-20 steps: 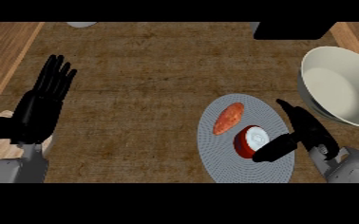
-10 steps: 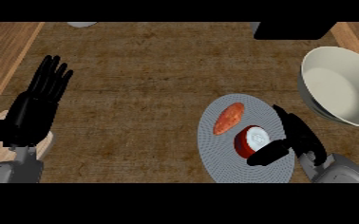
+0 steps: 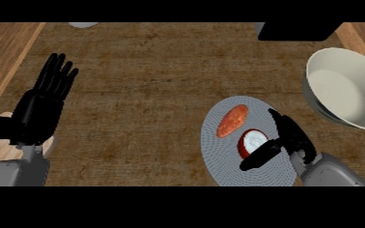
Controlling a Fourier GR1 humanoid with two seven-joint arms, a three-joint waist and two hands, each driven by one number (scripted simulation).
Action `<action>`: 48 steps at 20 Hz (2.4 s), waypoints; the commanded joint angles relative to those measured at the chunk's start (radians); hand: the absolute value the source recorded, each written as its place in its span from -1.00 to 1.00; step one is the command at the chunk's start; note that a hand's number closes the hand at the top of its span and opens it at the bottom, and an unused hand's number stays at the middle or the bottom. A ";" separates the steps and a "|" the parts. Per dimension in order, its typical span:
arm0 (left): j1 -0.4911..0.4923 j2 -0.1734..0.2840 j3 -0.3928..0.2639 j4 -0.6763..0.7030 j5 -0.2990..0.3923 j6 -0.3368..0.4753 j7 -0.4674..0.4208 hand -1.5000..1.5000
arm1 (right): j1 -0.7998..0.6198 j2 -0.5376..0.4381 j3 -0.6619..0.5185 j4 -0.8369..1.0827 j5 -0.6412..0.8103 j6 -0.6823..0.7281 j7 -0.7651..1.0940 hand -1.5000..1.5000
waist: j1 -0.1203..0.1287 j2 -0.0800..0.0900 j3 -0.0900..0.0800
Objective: Pick the can from the placemat and place it in the bowl
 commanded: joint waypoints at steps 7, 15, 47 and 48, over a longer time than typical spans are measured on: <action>0.012 -0.001 0.024 0.031 0.004 -0.048 -0.021 0.00 | -0.088 0.044 0.056 0.103 0.040 0.153 0.110 1.00 | 0.008 0.006 0.004; 0.026 -0.044 -0.006 -0.018 -0.049 -0.012 -0.015 0.00 | -0.112 0.041 0.029 0.134 0.092 0.202 0.058 1.00 | 0.004 0.005 0.004; 0.059 -0.039 0.033 -0.102 -0.044 -0.015 0.040 0.00 | 0.333 -0.715 -0.507 -0.266 0.102 -0.065 -0.793 1.00 | -0.010 0.002 0.005; -0.005 -0.011 0.094 0.047 -0.006 -0.062 0.005 0.00 | 0.397 -0.772 -0.574 -0.330 0.064 -0.067 -0.797 1.00 | -0.040 0.000 0.004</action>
